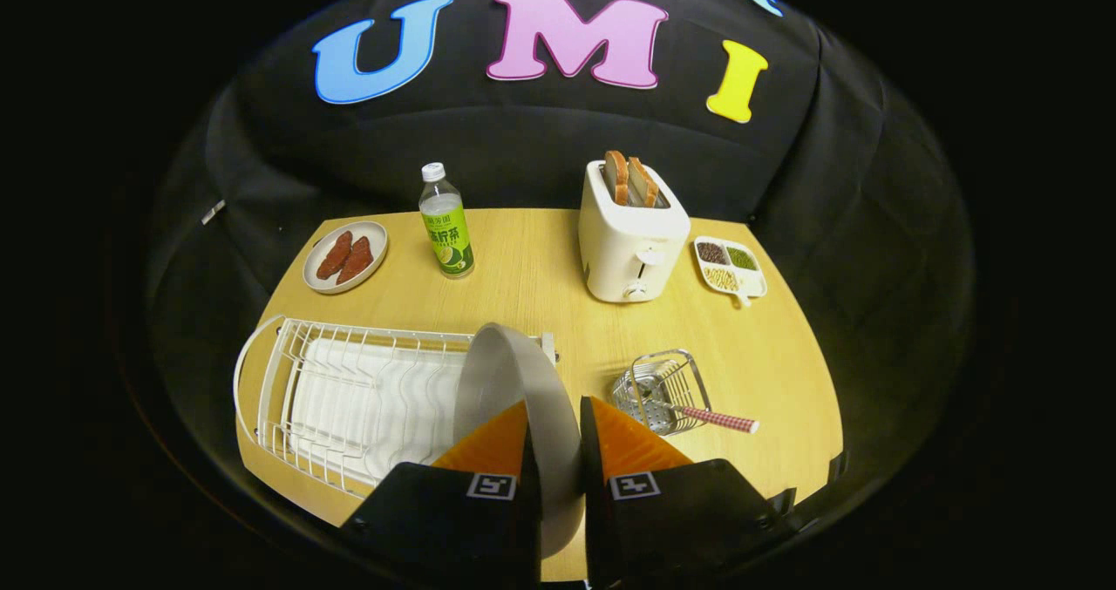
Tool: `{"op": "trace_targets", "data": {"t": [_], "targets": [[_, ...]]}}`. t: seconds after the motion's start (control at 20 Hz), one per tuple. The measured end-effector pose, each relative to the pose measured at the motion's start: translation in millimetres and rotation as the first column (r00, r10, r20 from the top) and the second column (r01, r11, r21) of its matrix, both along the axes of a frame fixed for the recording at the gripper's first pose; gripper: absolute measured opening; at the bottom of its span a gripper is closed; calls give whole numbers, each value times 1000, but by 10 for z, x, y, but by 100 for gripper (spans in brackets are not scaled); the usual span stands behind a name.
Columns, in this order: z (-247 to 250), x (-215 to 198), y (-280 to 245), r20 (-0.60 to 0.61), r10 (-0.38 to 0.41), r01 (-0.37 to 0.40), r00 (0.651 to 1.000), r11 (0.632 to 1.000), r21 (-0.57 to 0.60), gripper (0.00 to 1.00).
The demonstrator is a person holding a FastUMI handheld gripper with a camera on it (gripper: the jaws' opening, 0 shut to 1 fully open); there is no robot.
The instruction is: Take the plate from the dish rack, then take the spoon from the basket and place it into the plate.
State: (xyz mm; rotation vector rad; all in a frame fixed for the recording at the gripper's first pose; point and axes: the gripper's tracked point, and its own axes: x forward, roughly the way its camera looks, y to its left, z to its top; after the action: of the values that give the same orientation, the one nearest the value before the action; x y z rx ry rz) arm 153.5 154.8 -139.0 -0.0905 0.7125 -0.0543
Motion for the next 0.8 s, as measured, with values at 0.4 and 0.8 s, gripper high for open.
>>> {"op": "trace_targets", "data": {"t": [0.4,0.8], "targets": [[176,-399,-160,20,152,-153,988,968,197,24],[301,-1194,-895,38,225,-225,974,924,310,24]]}}
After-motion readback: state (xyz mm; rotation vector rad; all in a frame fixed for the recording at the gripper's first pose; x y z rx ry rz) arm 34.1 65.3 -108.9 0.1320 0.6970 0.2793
